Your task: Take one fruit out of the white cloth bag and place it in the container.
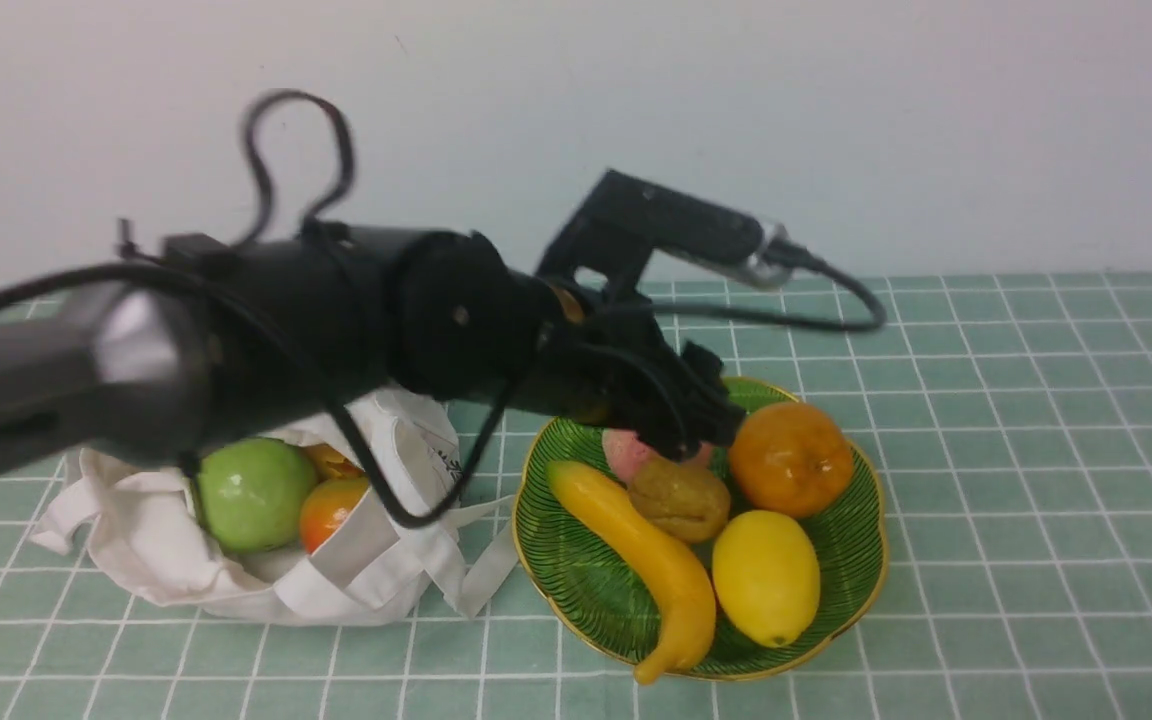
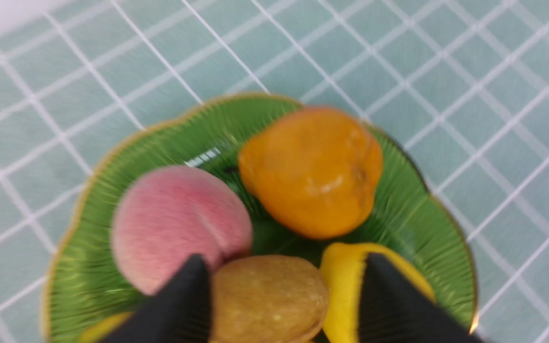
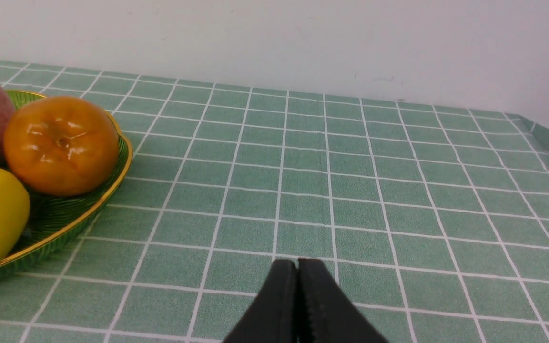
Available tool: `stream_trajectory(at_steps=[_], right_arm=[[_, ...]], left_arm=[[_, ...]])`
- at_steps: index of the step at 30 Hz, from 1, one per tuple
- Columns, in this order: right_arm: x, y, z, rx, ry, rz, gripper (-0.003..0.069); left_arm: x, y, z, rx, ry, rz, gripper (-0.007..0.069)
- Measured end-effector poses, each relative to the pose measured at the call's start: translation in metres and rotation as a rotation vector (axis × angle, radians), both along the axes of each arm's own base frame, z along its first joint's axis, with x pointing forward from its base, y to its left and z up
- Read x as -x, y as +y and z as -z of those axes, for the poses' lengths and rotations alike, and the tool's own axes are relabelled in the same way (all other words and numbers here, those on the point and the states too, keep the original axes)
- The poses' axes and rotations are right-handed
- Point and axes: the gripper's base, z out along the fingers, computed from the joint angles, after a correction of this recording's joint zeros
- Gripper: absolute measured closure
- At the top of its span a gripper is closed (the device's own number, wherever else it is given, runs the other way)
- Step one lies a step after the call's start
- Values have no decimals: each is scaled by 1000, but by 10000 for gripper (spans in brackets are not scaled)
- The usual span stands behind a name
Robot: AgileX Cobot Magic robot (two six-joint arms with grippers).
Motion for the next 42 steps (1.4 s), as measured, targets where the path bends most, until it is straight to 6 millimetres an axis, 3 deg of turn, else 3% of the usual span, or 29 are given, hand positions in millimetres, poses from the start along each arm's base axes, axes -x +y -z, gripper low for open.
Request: stream_trajectory(at_steps=[3,4,6,11,16,18,23,27,42], right_arm=[[0,0,0,0,0,0,674],[0,0,0,0,0,0,674],[0,0,0,0,0,0,674],[0,0,0,0,0,0,674],[0,0,0,0,0,0,674],[0,0,0,0,0,0,674],[0,0,0,0,0,0,674],[0,0,0,0,0,0,674],[0,0,0,0,0,0,674]], left_arm=[[10,23,-35,32,-45,-36,547],[20,36,-56,49,-95,-47,592],[38,51,-80,82,-155,-59,620],[84,86,-104,121,-297,-78,632],[134,122,-99,233,-384,-132,632],[149,133,-86,250,-399,-142,632],[175,150,-70,279,-426,-147,632],[193,162,-73,314,-456,-146,632],[215,175,-78,336,-474,-136,632]])
